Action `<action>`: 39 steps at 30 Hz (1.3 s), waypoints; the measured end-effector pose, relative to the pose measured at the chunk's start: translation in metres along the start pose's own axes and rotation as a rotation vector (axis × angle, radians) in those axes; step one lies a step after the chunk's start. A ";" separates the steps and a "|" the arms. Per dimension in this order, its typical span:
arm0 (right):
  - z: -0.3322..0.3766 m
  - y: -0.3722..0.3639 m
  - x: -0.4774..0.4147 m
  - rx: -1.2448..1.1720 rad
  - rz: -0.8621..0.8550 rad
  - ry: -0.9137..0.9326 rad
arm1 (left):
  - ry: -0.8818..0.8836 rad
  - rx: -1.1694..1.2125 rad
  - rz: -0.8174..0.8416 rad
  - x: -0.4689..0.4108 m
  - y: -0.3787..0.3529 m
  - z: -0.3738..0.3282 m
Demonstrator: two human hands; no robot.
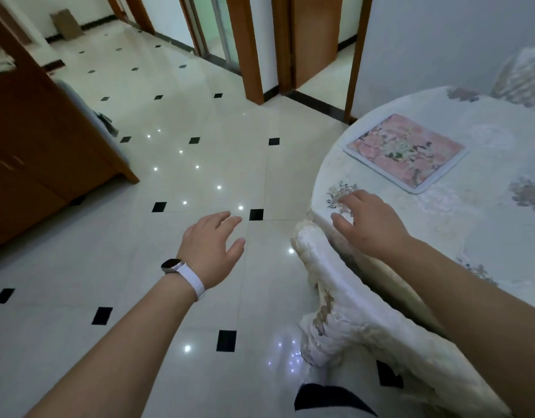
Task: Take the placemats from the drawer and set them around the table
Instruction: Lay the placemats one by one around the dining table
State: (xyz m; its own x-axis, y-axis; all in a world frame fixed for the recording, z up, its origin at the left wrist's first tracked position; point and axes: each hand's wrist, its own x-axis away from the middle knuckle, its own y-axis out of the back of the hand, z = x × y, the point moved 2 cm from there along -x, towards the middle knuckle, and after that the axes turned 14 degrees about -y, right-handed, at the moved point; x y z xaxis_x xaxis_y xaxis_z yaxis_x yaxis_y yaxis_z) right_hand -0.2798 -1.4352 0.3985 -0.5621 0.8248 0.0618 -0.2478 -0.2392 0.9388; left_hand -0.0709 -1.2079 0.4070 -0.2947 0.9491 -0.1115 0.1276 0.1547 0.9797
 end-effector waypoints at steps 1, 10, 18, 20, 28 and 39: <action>-0.004 0.003 -0.012 -0.019 -0.006 -0.018 | -0.022 0.000 0.000 -0.020 0.001 -0.001; -0.070 0.024 -0.061 0.014 0.002 -0.204 | -0.274 0.015 0.068 -0.163 -0.019 -0.027; -0.113 0.004 -0.085 0.002 0.043 -0.466 | -0.463 0.074 0.148 -0.268 -0.065 -0.039; -0.116 -0.006 -0.096 -0.002 0.057 -0.522 | -0.487 0.109 0.185 -0.296 -0.081 -0.037; -0.119 -0.043 -0.151 -0.089 0.101 -0.873 | -0.634 0.287 0.349 -0.414 -0.148 -0.018; -0.156 -0.068 -0.228 -0.534 -0.087 -1.380 | -0.318 0.680 0.518 -0.528 -0.213 -0.006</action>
State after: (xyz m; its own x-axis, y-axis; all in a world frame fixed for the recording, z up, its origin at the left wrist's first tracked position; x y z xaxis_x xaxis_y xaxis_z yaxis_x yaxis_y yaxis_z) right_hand -0.2576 -1.6873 0.2680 0.5697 0.5962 0.5656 -0.6662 -0.0679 0.7427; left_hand 0.0522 -1.7436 0.2585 0.2169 0.9604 0.1751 0.7320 -0.2787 0.6217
